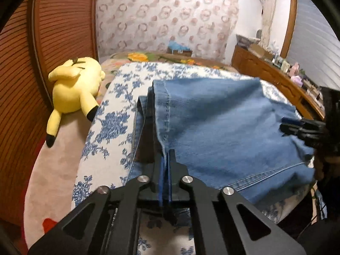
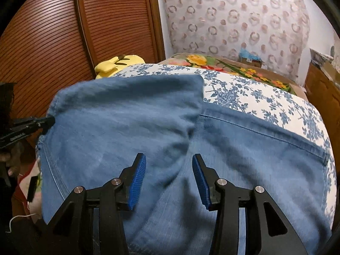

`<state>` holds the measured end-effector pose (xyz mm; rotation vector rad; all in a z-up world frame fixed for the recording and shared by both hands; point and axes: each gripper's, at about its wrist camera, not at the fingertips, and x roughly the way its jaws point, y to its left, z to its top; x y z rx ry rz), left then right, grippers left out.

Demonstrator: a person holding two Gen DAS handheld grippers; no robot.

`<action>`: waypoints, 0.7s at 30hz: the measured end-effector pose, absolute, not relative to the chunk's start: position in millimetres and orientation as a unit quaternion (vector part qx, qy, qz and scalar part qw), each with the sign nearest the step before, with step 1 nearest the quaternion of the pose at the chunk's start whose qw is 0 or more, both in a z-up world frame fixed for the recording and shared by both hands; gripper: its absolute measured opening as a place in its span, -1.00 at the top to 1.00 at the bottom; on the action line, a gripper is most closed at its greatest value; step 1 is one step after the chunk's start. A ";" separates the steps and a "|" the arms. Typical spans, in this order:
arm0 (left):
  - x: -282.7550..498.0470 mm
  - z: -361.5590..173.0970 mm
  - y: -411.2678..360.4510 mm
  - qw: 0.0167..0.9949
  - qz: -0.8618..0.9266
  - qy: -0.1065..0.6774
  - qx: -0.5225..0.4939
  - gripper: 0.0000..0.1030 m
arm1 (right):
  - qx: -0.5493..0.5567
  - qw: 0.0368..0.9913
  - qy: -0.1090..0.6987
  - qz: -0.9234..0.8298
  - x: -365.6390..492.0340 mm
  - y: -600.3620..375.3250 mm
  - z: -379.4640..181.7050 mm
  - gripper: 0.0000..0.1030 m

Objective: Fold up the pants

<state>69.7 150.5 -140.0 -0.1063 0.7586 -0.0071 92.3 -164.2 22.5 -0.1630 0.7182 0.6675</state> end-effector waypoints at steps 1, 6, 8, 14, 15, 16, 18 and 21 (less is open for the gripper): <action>70.9 -141.7 149.7 0.926 0.000 0.374 -0.047 0.85 | -0.078 0.879 0.345 0.320 91.5 -163.6 21.9 0.08; 73.0 -138.0 144.8 0.928 0.001 0.369 -0.042 0.34 | -0.072 0.878 0.352 0.317 87.1 -170.6 18.5 0.08; 73.2 -134.8 142.4 0.931 -0.002 0.362 -0.043 0.06 | -0.072 0.876 0.355 0.320 85.2 -172.0 18.4 0.08; 75.6 -127.6 132.7 0.935 -0.007 0.352 -0.035 0.05 | -0.068 0.869 0.364 0.327 82.6 -168.2 16.3 0.08; 76.1 -127.1 131.1 0.935 -0.008 0.352 -0.035 0.05 | -0.066 0.868 0.364 0.330 82.7 -167.3 16.9 0.08; 77.4 -126.8 129.3 0.936 -0.010 0.352 -0.033 0.05 | -0.066 0.868 0.363 0.331 83.5 -166.4 17.6 0.08; 79.8 -126.2 126.2 0.935 -0.011 0.353 -0.030 0.05 | -0.063 0.867 0.366 0.333 87.0 -164.0 16.0 0.08; 82.8 -124.3 123.1 0.937 -0.013 0.349 -0.027 0.05 | -0.060 0.862 0.375 0.335 90.5 -161.9 11.8 0.09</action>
